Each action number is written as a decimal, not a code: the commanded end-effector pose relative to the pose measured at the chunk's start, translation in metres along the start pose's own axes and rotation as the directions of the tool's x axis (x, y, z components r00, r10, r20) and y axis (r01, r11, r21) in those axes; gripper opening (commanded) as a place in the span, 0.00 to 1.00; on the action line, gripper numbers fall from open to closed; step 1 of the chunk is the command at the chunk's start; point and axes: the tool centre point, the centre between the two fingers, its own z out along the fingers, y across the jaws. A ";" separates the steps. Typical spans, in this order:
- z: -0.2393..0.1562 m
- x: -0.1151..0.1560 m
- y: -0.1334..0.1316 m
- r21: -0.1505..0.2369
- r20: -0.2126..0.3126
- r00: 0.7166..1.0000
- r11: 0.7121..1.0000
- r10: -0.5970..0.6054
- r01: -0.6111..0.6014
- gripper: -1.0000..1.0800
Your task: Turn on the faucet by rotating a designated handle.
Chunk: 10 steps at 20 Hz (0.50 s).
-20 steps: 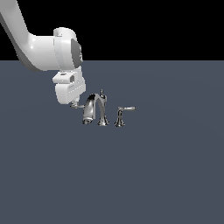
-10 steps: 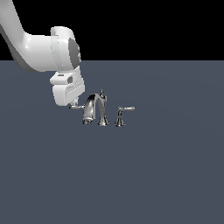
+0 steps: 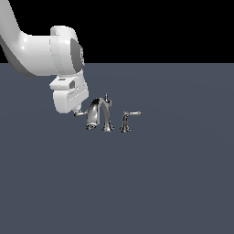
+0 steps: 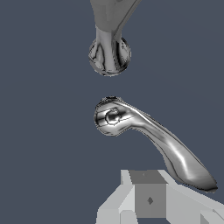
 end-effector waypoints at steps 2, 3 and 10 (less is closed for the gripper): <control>0.000 -0.001 0.017 -0.015 0.000 1.000 1.000 -0.008 0.008 0.00; 0.000 0.000 0.019 -0.015 0.000 1.000 1.000 -0.008 0.008 0.00; 0.000 0.009 0.027 -0.014 0.001 1.000 1.000 -0.011 0.011 0.00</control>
